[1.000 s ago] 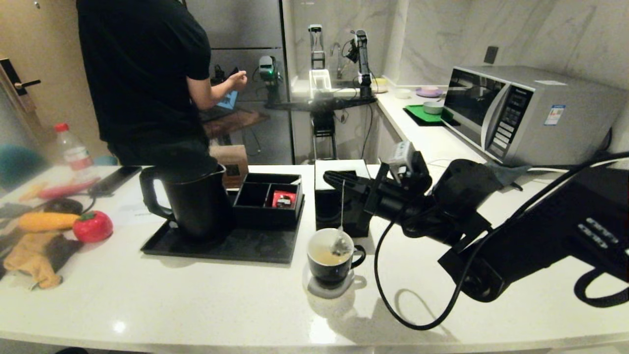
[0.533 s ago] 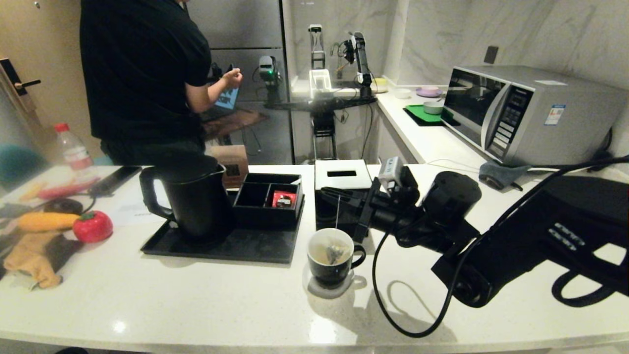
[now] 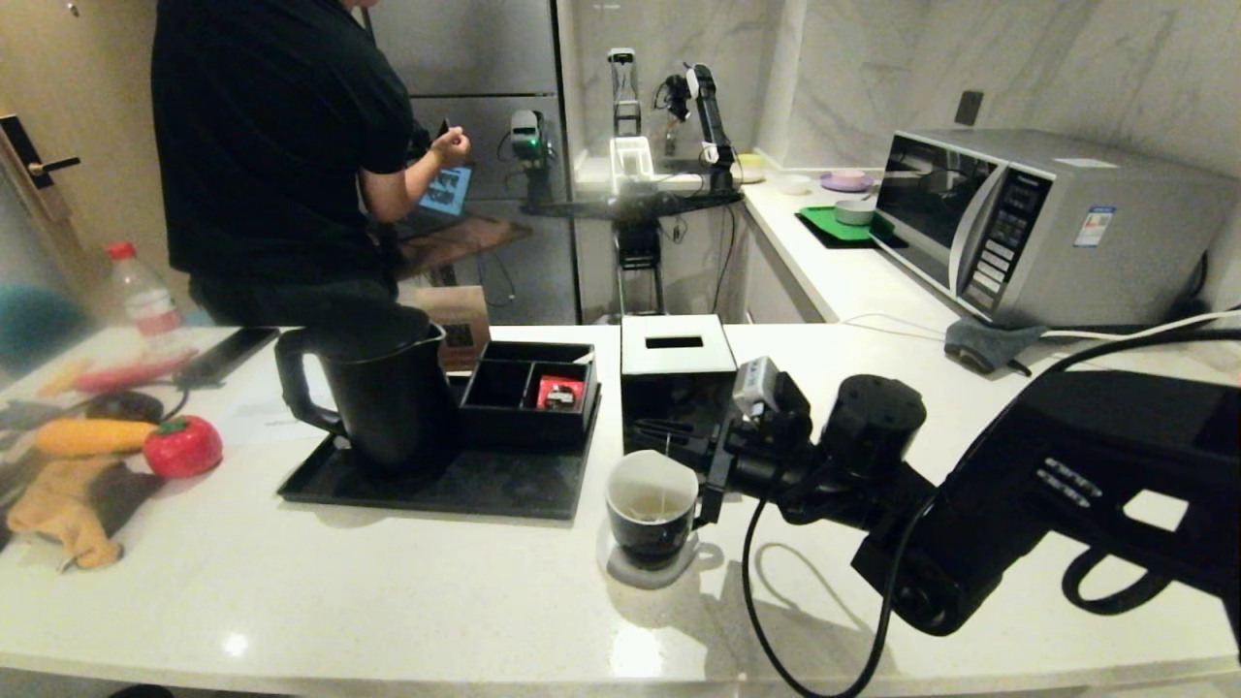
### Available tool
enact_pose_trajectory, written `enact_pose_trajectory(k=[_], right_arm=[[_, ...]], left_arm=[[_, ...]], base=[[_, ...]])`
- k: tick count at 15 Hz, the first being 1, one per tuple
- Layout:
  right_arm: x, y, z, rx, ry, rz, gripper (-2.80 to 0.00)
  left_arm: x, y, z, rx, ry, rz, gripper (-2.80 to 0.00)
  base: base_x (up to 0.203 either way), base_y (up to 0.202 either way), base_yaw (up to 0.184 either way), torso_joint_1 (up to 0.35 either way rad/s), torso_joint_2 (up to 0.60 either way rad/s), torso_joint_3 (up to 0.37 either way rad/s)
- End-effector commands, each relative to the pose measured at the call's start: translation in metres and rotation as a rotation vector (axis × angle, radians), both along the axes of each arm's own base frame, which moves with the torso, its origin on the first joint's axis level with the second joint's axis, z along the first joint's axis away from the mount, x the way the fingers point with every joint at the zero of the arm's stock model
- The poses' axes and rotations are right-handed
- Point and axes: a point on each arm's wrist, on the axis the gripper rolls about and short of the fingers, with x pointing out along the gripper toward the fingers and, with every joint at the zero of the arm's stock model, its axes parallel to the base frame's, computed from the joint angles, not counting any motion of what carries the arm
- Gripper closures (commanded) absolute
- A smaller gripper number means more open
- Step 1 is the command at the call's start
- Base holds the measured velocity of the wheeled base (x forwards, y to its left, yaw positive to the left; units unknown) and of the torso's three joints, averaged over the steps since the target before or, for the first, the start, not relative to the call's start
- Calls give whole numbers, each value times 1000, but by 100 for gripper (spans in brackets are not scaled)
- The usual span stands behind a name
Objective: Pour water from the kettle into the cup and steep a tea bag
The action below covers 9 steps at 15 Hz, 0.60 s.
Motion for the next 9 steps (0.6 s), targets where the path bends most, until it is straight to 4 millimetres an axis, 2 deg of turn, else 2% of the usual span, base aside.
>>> enact_pose_trajectory(k=[1, 6, 9], right_arm=[[-1, 0, 1, 18, -34, 4, 0], [-2, -1, 5, 25, -39, 3, 0], [-2, -2, 24, 59, -83, 3, 0]], left_arm=[[0, 0, 0, -1, -1, 1, 0], [0, 0, 0, -1, -1, 1, 0], [0, 0, 0, -1, -1, 1, 0]], base=[[0, 0, 0, 0, 0, 0], [0, 0, 0, 0, 0, 0], [0, 0, 0, 0, 0, 0]])
